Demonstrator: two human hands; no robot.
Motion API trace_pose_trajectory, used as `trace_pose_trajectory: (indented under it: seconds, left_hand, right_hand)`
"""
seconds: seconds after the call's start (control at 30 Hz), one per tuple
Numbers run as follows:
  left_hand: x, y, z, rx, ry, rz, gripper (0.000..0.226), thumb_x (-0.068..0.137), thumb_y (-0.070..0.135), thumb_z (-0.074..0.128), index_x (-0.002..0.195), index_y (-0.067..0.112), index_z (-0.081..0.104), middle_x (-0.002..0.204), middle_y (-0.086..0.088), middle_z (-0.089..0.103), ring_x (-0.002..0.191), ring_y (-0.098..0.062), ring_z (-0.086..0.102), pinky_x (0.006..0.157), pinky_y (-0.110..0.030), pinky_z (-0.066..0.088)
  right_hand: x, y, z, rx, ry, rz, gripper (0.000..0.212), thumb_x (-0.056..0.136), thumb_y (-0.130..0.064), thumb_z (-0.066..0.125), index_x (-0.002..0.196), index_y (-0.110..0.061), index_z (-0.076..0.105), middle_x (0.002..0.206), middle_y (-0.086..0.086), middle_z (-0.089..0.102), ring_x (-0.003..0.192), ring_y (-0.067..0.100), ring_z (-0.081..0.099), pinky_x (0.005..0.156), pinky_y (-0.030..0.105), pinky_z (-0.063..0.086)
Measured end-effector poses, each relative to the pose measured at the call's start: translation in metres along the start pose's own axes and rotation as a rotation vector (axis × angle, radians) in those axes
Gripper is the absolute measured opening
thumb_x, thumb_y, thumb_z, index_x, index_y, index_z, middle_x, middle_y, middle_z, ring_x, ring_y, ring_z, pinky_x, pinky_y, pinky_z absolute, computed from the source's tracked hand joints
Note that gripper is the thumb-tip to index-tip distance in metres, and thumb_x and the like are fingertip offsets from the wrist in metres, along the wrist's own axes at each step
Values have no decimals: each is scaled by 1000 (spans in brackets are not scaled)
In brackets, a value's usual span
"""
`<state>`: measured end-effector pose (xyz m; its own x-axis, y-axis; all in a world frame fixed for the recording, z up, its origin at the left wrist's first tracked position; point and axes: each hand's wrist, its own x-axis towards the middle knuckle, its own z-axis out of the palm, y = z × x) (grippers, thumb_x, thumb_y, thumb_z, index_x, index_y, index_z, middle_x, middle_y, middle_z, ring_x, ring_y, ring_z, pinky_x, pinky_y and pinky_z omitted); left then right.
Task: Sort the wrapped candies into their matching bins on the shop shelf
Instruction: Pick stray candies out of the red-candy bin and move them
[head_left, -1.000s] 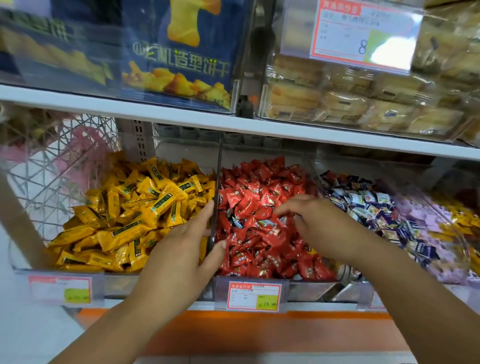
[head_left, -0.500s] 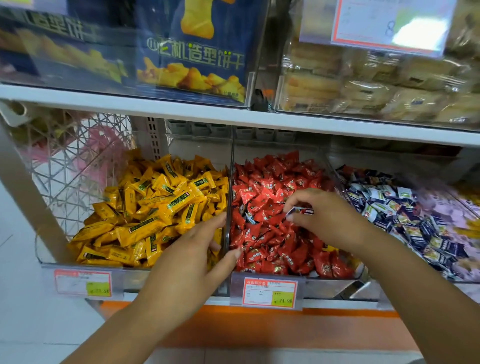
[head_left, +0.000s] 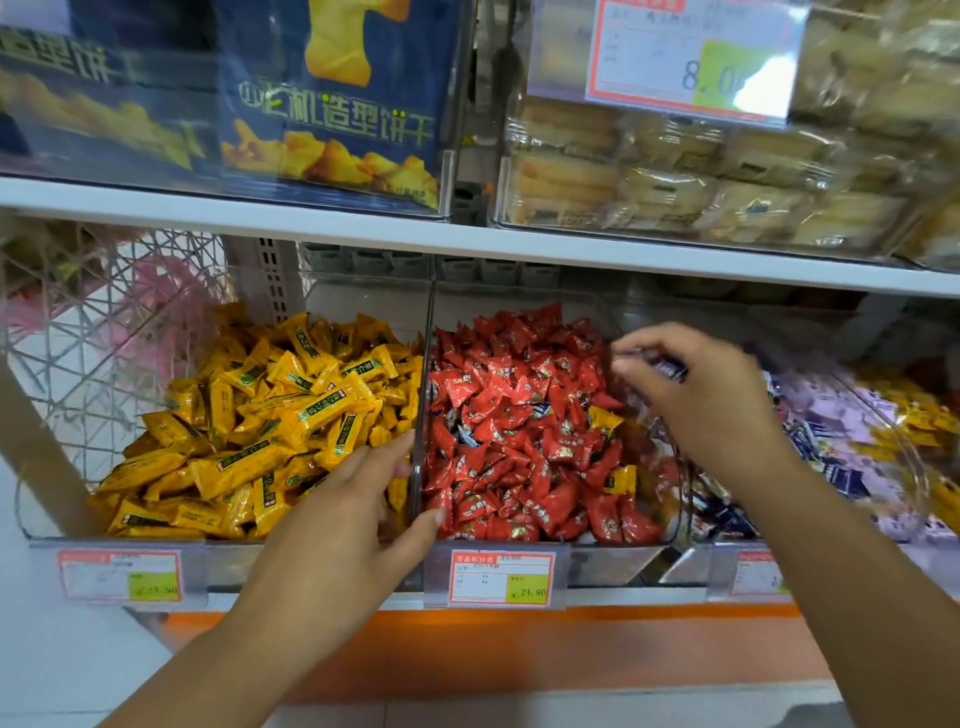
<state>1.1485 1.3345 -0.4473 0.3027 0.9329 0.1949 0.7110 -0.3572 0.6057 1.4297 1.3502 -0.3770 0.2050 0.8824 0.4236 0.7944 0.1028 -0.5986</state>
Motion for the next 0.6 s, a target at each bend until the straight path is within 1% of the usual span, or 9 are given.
trace_pose_trajectory:
  seconds: [0.07,0.13,0.2,0.23,0.3,0.33,0.4,0.5,0.6]
  left_hand:
    - [1,0,-1,2,0,-4,69,83,50,60,145,45,31,92,25,46,76,-4,54,61,-25,49]
    - [1,-1,0,7,-1,-8,70,83,50,61,146,44,30,94,27,46,75,-3,54,62,-23,48]
    - [1,0,0,7,-4,-1,70,84,50,59,146,45,28,98,28,44,79,0,54,63,-22,48]
    - [1,0,0,4,-3,2,70,85,51,59,146,46,26,98,28,44,81,2,53,64,-22,48]
    - [1,0,0,5,2,11,69,85,51,57,146,47,25,99,28,44,86,4,53,65,-22,50]
    - [0,1,0,7,2,14,68,85,51,57,145,47,25,99,28,44,89,5,52,66,-23,50]
    - [0,0,1,8,9,25,68,84,52,56,145,47,27,101,29,44,92,6,51,65,-25,51]
    - [0,-3,2,21,17,42,69,81,56,52,145,48,27,100,29,45,90,8,51,62,-23,49]
    - [0,-3,1,44,14,50,70,80,61,47,145,49,25,97,29,43,90,9,49,59,-22,46]
  right_hand:
    - [9,11,-18,-109,79,95,15,92,-29,64,106,-27,68,102,-4,68,88,13,59,70,21,40]
    - [12,19,-32,-322,-87,230,33,94,-35,59,125,-25,61,124,5,63,109,25,55,80,28,39]
    - [6,17,-34,-552,-213,215,45,94,-39,57,137,-29,51,137,6,55,123,31,45,96,36,37]
    - [3,10,-31,-575,-193,118,45,93,-38,58,137,-29,51,137,4,54,123,30,42,99,36,35]
    - [-2,-9,-19,-417,-189,-81,35,93,-29,60,128,-29,59,126,-4,59,114,19,48,95,28,34]
    - [-2,-16,-10,-372,-265,-149,31,94,-24,59,124,-30,63,120,-8,60,110,13,51,92,22,35]
    - [1,-13,9,-528,-466,-242,35,94,-15,58,124,-33,63,123,-11,60,117,11,47,96,19,32]
    - [14,10,22,-734,-542,-273,52,88,-10,63,126,-45,58,134,-21,53,133,11,28,106,26,18]
    - [24,15,20,-709,-612,-230,54,87,-14,66,127,-47,55,127,-20,53,127,10,29,102,33,19]
